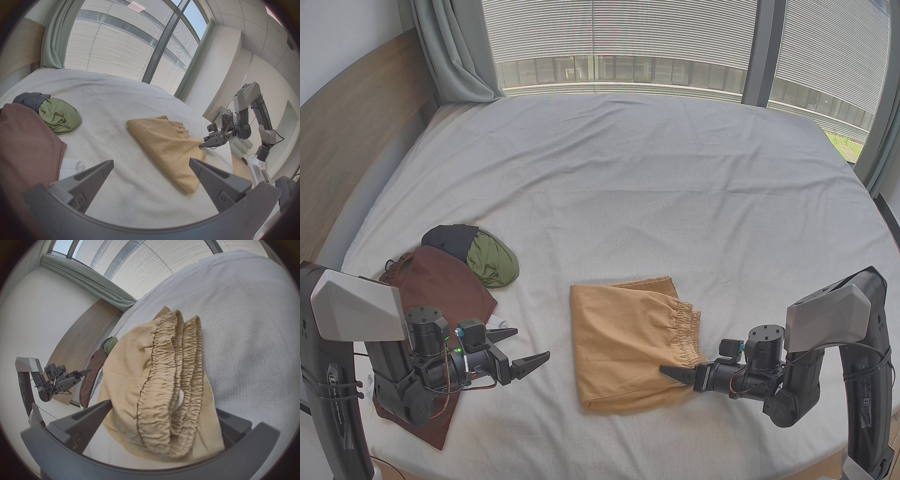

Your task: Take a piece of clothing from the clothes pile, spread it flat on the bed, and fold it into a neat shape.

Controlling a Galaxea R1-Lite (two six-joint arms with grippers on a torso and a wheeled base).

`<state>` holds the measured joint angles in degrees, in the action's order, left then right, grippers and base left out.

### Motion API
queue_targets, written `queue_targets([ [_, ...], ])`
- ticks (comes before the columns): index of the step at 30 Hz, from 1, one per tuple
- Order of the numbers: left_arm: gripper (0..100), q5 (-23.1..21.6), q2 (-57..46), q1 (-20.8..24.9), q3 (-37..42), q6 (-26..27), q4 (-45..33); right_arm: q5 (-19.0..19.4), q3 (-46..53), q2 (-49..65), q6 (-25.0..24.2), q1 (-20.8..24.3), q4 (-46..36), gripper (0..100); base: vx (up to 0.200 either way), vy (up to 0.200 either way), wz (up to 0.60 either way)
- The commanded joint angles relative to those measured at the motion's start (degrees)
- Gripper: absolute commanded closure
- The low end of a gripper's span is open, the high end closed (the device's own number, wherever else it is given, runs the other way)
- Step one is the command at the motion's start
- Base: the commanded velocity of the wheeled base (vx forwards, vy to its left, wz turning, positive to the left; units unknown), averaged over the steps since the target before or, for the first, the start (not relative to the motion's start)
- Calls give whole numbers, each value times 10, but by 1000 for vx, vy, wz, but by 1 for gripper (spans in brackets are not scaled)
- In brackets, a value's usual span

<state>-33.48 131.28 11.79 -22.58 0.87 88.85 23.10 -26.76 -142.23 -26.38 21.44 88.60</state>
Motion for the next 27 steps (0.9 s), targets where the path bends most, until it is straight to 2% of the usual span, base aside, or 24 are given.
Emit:
queue_targets([
  [1, 0, 0, 1, 0, 2, 0, 0, 0, -6, -3, 0, 1, 0, 0, 0, 0, 0],
  [11, 0, 0, 2, 1, 3, 0, 0, 0, -12, -3, -1, 4, 0, 0, 0, 0, 0],
  [12, 0, 0, 2, 1, 3, 0, 0, 0, -12, -3, -1, 4, 1, 100, 0, 0, 0],
  [27, 0, 0, 4, 1, 3, 0, 0, -1, -13, -2, -1, 6, 1, 100, 0, 0, 0],
])
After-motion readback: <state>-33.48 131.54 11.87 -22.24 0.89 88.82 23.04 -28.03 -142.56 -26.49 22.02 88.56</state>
